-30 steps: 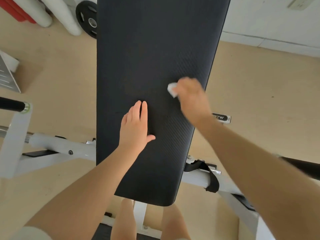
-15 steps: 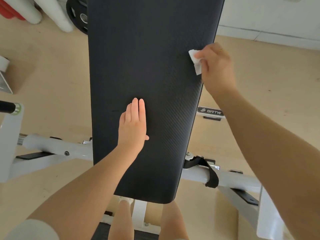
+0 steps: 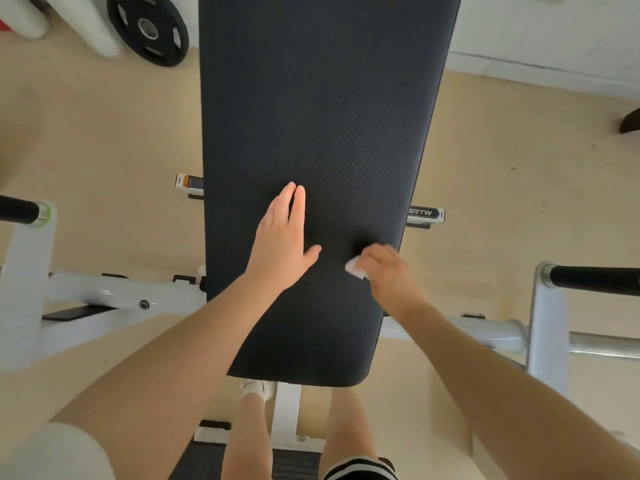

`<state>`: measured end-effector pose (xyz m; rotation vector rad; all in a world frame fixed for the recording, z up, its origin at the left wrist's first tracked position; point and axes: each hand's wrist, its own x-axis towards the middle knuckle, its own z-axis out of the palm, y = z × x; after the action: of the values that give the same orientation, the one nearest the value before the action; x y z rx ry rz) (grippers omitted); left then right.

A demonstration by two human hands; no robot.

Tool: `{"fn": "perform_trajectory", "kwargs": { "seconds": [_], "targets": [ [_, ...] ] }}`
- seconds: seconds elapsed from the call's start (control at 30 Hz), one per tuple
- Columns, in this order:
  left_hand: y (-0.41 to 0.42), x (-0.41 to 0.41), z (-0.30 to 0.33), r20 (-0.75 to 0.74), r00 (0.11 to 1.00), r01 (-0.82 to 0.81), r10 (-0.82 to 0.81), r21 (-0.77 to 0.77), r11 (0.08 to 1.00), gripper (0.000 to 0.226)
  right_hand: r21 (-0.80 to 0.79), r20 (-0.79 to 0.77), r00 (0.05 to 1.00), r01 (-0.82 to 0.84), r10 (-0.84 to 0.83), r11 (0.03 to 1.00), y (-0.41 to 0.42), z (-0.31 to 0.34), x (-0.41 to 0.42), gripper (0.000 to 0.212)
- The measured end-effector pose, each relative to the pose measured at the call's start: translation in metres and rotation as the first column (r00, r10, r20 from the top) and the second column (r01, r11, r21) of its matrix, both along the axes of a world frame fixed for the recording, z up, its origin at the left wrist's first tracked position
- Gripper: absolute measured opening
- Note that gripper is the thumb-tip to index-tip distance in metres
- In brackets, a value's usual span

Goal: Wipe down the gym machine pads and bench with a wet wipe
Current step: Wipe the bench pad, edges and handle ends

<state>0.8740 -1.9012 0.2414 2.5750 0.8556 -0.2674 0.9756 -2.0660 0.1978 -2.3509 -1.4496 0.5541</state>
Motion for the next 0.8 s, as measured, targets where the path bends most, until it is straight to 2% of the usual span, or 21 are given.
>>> {"fn": "perform_trajectory", "kwargs": {
  "seconds": [0.07,0.17,0.27,0.3,0.33,0.37,0.47,0.5,0.57,0.6,0.7,0.8],
  "targets": [
    [0.010,-0.014,0.002,0.072,0.996,-0.054,0.056,-0.022,0.998,0.071,0.138,0.039,0.998,0.053,-0.059,0.989,0.039,0.027,0.011,0.021],
    [0.026,-0.041,0.001,0.107,0.973,-0.198,0.203,-0.058,0.979,0.062,0.352,0.061,0.991,0.087,-0.116,0.932,0.115,0.064,0.008,0.020],
    [0.046,-0.068,-0.002,0.122,0.921,-0.356,0.369,-0.119,0.927,0.062,0.339,-0.071,0.984,0.176,-0.161,0.924,0.172,0.072,-0.006,0.016],
    [0.054,-0.077,-0.002,0.116,0.890,-0.420,0.441,-0.167,0.892,0.063,0.343,-0.074,0.977,0.212,-0.198,0.915,0.186,0.067,-0.007,0.016],
    [0.062,-0.084,-0.001,0.103,0.849,-0.488,0.518,-0.225,0.843,0.063,0.364,-0.009,0.978,0.198,-0.209,0.910,0.200,0.068,-0.009,0.016],
    [0.070,-0.091,-0.001,0.086,0.809,-0.541,0.582,-0.280,0.793,0.062,0.375,-0.044,0.973,0.228,-0.228,0.898,0.213,0.065,-0.011,0.018],
    [0.086,-0.110,-0.005,0.079,0.764,-0.574,0.640,-0.368,0.731,0.057,0.373,-0.065,0.974,0.226,-0.218,0.900,0.249,0.067,-0.007,0.015],
    [0.088,-0.115,-0.006,0.075,0.766,-0.568,0.638,-0.387,0.727,0.056,0.389,-0.061,0.981,0.192,-0.183,0.901,0.257,0.066,-0.004,0.013],
    [0.089,-0.123,-0.009,0.045,0.779,-0.548,0.625,-0.434,0.715,0.054,0.388,0.079,0.987,0.096,-0.137,0.917,0.263,0.059,-0.001,0.014],
    [0.088,-0.125,-0.010,0.023,0.787,-0.538,0.616,-0.463,0.705,0.054,0.325,0.115,0.990,0.045,-0.086,0.945,0.262,0.053,-0.004,0.020],
    [0.082,-0.127,-0.012,-0.051,0.821,-0.487,0.569,-0.583,0.650,0.058,0.142,0.095,0.993,-0.089,0.076,0.986,0.236,0.039,-0.029,0.025],
    [0.076,-0.123,-0.014,-0.097,0.850,-0.435,0.518,-0.684,0.586,0.063,0.049,0.110,0.947,-0.307,0.301,0.950,0.179,0.019,-0.066,0.032]
  ]
}}
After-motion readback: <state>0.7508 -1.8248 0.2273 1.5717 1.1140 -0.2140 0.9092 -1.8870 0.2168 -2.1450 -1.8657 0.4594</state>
